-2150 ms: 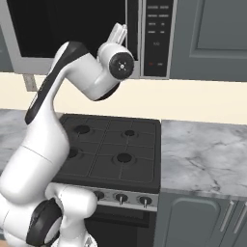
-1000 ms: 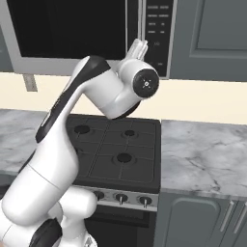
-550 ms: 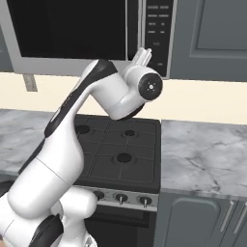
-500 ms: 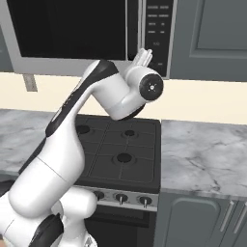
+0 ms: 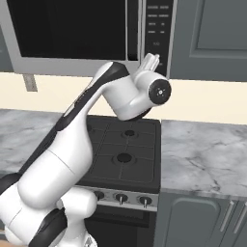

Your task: Transport the steak from the fridge to the microwave and turn on the microwave.

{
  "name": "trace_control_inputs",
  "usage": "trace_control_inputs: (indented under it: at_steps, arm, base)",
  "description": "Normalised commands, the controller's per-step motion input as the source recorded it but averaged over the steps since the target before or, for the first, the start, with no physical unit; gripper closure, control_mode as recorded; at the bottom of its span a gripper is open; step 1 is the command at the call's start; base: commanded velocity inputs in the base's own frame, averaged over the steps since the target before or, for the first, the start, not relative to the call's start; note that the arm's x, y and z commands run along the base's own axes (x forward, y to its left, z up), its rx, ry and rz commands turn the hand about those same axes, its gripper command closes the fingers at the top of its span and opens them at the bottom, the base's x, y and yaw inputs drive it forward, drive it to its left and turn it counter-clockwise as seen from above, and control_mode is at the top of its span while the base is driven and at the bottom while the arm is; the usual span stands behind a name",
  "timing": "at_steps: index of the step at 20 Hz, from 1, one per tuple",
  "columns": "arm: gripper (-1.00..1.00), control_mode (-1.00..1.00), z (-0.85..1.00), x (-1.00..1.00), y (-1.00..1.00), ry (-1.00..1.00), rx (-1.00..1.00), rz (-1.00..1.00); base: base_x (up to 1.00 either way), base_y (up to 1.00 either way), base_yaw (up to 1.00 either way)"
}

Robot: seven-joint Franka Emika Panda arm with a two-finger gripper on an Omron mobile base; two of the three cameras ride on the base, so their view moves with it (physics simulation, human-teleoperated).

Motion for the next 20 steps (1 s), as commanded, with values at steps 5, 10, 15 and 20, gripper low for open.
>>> trace_control_inputs:
  at_steps: [5, 10, 15, 20]
  arm:
    - [-1.00, -1.00, -0.01, 0.13, -0.21, 0.00, 0.00, 0.00]
    - [-1.00, -1.00, 0.00, 0.12, -0.12, 0.01, 0.00, 0.00]
    - [-1.00, -1.00, 0.00, 0.12, -0.01, 0.05, 0.00, 0.00]
    - [-1.00, -1.00, 0.00, 0.13, 0.00, 0.01, 0.00, 0.01]
  base:
    - [0.00, 0.00, 0.00]
    - [0.00, 0.00, 0.00]
    - [0.00, 0.00, 0.00]
    - [0.00, 0.00, 0.00]
